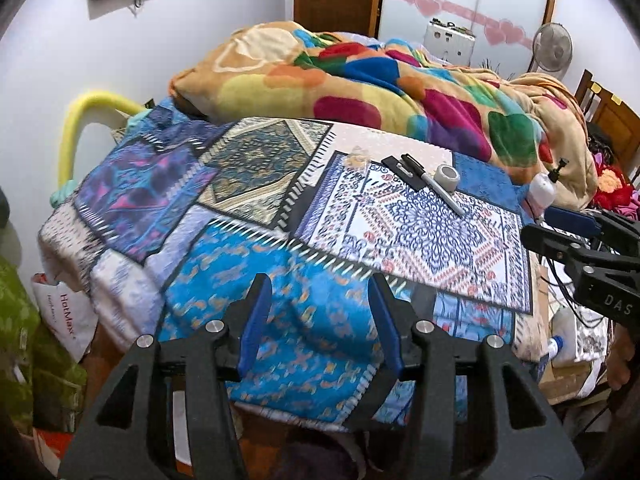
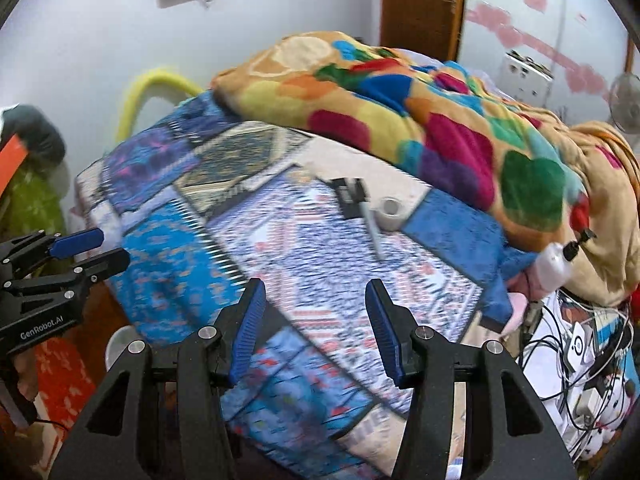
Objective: Collect trash
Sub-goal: 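Move both open grippers back over the bed items, then grasp the tape roll with the right gripper while the left grasps the clear bag, then carry tape roll and clear bag to the white bin and release both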
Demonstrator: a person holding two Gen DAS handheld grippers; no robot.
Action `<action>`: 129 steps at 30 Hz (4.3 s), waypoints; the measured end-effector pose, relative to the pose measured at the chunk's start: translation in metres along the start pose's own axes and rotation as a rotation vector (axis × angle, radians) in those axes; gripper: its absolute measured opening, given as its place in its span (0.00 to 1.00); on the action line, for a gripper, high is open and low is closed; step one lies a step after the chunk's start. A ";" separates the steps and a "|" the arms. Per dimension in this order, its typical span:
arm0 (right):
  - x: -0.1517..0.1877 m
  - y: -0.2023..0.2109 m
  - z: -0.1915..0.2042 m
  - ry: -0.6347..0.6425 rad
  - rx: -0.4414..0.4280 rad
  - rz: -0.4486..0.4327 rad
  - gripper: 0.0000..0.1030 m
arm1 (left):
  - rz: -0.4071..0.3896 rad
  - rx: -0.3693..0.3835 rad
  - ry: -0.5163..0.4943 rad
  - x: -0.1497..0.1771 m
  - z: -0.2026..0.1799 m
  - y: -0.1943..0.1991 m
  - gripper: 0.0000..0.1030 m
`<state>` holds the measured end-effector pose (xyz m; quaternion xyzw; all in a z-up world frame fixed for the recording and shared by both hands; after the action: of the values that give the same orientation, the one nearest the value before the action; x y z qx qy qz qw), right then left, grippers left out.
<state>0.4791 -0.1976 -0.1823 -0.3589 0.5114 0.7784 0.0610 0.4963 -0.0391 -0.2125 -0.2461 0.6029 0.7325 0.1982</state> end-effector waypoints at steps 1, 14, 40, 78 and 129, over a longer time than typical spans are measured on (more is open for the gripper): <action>-0.002 -0.002 -0.009 -0.014 0.008 -0.003 0.47 | 0.007 0.002 -0.004 -0.005 -0.005 -0.008 0.48; -0.028 -0.047 -0.084 -0.117 0.023 -0.008 0.47 | 0.034 0.052 -0.023 -0.065 -0.053 -0.098 0.55; -0.045 -0.130 -0.126 -0.201 -0.065 0.027 0.46 | 0.022 0.040 -0.111 -0.119 -0.106 -0.206 0.40; -0.046 0.030 0.042 0.048 -0.100 -0.146 0.34 | -0.120 0.028 0.061 -0.039 0.019 0.048 0.32; 0.100 -0.203 0.348 0.267 -0.485 0.433 0.35 | 0.331 -0.172 0.416 0.277 0.282 -0.060 0.32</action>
<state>0.3268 0.1629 -0.3214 -0.3448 0.3794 0.8184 -0.2597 0.2758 0.2471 -0.3834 -0.3053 0.5983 0.7372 -0.0737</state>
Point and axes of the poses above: each gripper's, at about its wrist camera, not at the fingertips, and y roughly against the way its jaws point, z to its left, x to its underside, the point moved 5 cm from there along -y, roughly the way its jaws point, and after that the axes turned 14 degrees about -x, right-handed, at the moved point
